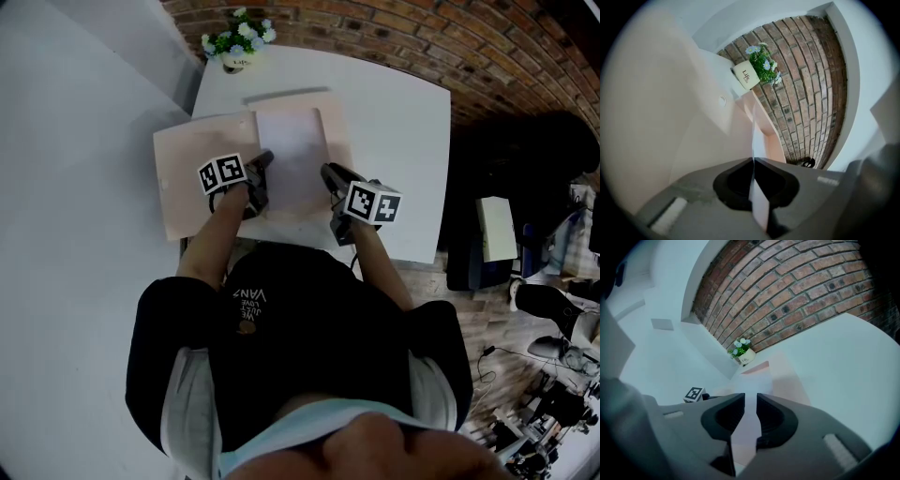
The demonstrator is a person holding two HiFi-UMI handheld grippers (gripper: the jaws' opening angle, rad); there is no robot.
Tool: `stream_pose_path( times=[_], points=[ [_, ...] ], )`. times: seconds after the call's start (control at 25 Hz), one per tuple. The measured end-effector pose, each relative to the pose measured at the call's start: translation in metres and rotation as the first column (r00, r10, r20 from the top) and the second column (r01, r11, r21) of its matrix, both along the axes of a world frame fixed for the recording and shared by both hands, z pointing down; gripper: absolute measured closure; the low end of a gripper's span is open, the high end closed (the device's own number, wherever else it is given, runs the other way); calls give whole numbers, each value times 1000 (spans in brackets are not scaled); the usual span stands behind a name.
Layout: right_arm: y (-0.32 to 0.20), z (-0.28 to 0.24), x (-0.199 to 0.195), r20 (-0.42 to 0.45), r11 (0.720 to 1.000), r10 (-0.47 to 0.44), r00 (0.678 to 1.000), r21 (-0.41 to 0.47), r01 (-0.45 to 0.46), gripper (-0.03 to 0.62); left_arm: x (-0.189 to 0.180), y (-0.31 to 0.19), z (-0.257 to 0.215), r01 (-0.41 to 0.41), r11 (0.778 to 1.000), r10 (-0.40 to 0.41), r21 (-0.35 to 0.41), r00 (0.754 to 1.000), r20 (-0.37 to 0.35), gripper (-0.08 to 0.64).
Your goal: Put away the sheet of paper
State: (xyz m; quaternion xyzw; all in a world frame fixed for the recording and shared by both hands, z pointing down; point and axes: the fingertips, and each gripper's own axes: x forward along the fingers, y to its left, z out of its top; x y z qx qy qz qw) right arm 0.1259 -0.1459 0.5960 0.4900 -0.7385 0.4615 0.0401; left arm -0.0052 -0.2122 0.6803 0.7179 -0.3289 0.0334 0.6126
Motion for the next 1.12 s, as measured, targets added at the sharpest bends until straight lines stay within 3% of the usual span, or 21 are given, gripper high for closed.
stream_pose_path(
  times=[1.12],
  points=[
    [-1, -4, 10, -17, 999, -37, 999, 4, 37, 515, 31, 2, -3, -19, 999, 20, 30, 1000, -9, 543]
  ],
)
